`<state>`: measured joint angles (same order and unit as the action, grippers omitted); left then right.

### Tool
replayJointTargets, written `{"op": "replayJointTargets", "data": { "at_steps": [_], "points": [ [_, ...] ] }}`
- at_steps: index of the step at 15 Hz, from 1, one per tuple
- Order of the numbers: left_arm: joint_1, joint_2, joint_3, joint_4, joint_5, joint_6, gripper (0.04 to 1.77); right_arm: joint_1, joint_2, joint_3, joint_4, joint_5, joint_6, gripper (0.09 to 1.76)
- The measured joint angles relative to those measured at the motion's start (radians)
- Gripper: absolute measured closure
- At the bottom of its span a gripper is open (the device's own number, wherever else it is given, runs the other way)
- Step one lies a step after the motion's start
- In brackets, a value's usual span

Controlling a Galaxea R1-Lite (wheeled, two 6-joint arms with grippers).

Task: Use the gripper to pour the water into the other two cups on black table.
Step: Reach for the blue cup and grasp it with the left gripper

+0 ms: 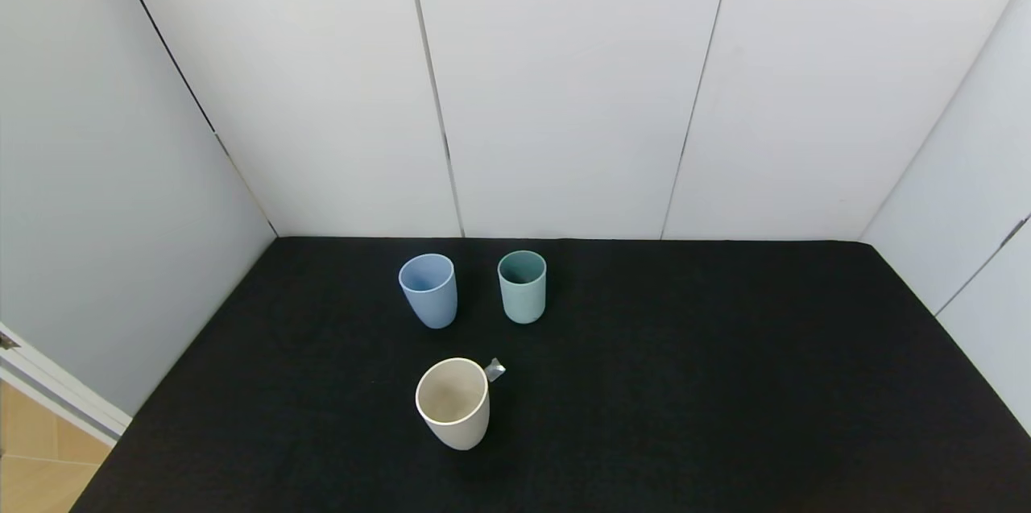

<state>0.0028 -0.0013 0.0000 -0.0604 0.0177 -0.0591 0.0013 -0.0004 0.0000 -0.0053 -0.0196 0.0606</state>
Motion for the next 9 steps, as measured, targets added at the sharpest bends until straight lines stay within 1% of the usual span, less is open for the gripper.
{"op": "replayJointTargets", "data": {
  "at_steps": [5,6,7,9],
  "points": [
    [0.0,0.0,0.0,-0.005,-0.005,0.018,0.09,0.0,0.0,0.0,0.0,0.0,0.0,0.14],
    [0.0,0.0,0.0,-0.003,-0.013,0.008,0.09,0.0,0.0,0.0,0.0,0.0,0.0,0.14],
    [0.0,0.0,-0.015,0.007,-0.025,-0.005,0.09,0.0,0.0,0.0,0.0,0.0,0.0,0.14],
    [0.0,0.005,-0.078,0.052,-0.059,-0.021,0.09,0.0,0.0,0.0,0.0,0.0,0.0,0.14]
  ]
}}
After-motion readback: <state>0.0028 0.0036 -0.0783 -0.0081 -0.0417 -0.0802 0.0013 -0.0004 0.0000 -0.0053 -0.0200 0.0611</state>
